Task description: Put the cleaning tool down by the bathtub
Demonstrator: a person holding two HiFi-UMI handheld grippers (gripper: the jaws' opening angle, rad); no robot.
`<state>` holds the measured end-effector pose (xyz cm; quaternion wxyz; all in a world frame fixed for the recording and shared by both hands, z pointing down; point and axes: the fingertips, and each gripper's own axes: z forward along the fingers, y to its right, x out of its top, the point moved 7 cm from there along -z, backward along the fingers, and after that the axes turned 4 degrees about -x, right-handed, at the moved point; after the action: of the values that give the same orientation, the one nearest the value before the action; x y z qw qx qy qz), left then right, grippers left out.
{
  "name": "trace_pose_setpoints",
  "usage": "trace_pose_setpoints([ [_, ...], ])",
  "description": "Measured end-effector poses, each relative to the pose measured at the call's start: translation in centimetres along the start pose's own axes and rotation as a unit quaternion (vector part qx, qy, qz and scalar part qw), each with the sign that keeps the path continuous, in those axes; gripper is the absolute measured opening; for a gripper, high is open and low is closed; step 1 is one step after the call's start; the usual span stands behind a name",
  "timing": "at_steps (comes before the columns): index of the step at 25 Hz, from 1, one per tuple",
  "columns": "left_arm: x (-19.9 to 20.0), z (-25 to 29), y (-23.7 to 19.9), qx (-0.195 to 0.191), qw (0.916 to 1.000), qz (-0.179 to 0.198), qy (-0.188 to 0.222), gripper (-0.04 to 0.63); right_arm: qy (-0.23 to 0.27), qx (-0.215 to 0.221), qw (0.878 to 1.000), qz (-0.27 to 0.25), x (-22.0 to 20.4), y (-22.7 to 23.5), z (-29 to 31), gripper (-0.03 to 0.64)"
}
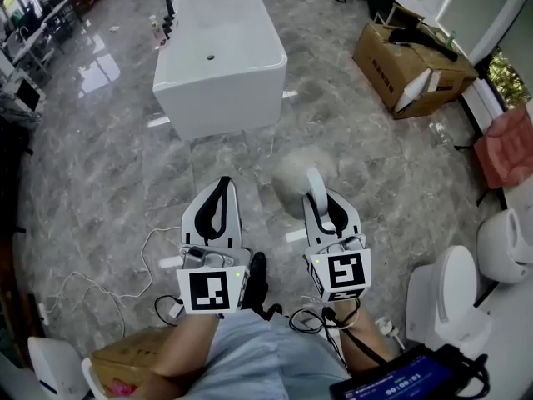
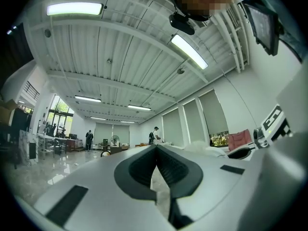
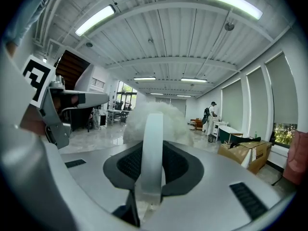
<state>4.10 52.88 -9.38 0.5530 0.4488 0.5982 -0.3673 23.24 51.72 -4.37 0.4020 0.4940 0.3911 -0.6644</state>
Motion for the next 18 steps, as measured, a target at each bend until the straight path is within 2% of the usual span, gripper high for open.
trace_pose_setpoints([
  [4, 0.0, 3.6, -3.1, 0.006, 0.9999, -0.011, 0.006, 0.014, 0.005, 0.005, 1.000, -0.009, 1.6, 0.1, 4.6, 0.098],
  [8, 0.0, 6.6, -5.6, 0.003, 0.9998, -0.001, 0.019, 0.014, 0.011, -0.002, 1.000, -0.017, 3.3, 0.5, 7.8, 0.098],
  [13, 0.1, 9.8, -7.1, -0.005, 0.9997, 0.008, 0.022, 0.015, 0.018, -0.017, 1.000, -0.018, 4.7, 1.9, 10.3, 0.098],
  [18, -0.8, 12.0, -7.6, -0.015, 0.9997, 0.010, 0.015, 0.014, 0.015, -0.029, 0.999, -0.009, 4.2, 3.1, 12.0, 0.098],
])
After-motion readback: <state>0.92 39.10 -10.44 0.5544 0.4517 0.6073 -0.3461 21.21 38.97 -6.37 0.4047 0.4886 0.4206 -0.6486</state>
